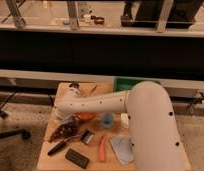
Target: Place sponge in purple bowl
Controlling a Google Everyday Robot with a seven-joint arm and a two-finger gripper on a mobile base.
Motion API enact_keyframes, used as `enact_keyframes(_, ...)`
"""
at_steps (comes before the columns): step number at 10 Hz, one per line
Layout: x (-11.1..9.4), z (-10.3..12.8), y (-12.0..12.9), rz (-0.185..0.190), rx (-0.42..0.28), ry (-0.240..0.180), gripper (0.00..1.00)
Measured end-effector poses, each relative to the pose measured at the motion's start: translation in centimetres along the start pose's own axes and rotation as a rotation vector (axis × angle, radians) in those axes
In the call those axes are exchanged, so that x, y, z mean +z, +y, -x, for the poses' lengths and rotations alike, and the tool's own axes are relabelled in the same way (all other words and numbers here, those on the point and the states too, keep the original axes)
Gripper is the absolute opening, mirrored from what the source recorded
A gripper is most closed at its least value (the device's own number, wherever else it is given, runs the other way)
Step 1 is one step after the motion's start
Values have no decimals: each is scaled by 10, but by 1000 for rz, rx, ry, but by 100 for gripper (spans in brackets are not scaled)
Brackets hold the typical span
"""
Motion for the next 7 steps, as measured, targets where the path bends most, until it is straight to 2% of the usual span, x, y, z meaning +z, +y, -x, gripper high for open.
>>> enact_keyframes(4,-21,10,-3,2,-26,-44,10)
enact_keyframes(7,-29,14,-1,5,-37,-64,10)
